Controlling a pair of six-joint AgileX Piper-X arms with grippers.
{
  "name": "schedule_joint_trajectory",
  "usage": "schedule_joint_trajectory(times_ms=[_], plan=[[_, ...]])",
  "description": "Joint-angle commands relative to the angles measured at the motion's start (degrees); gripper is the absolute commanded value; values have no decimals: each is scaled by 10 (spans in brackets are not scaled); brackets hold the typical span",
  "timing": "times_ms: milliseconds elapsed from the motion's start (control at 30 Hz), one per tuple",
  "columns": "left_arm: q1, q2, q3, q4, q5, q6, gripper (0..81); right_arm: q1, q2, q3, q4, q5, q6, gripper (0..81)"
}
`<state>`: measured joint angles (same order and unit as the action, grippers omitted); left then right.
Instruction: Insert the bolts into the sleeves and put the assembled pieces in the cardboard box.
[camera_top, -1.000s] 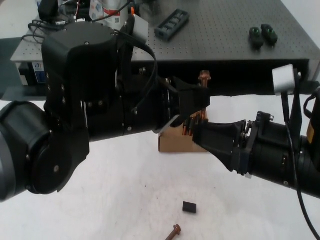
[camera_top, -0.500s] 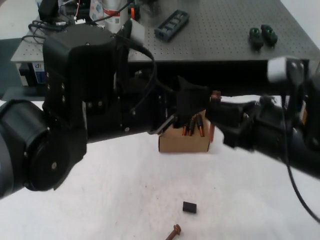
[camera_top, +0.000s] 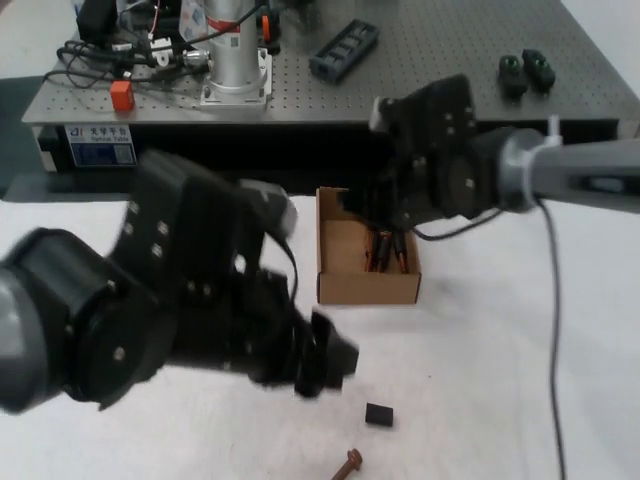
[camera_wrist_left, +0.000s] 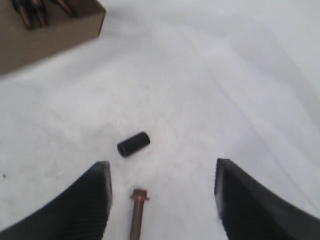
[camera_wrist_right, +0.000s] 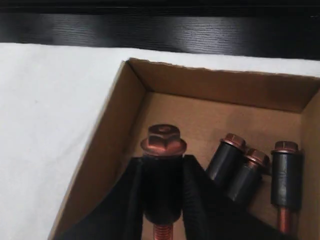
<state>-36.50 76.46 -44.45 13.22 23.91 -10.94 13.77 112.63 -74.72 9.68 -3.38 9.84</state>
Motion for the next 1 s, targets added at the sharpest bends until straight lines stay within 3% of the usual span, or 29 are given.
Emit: schedule_joint_trajectory(times_ms=[0,100,167,333,600,767,967], plan=[[-23,40,-3,58,-25,54,440,0,59,-82,54,17,-4,47],[-46,80,-25,109,-48,103,440,0,92,-121,103,27,-4,3],[-60,109,-47,151,-60,130,440,0,103,-135,122,26,-4,80],[-80,187,-114,216,-98,179,440,-3,88,-137,140,24,-4,382],[-80,268,-195,280,-108,202,438,-7,-7,-133,184,25,-32,323],[-80,304,-217,319,-108,219,343,-11,-82,-133,225,24,-49,324],[-80,326,-218,297,-108,230,336,-11,-165,-133,323,24,-92,324]])
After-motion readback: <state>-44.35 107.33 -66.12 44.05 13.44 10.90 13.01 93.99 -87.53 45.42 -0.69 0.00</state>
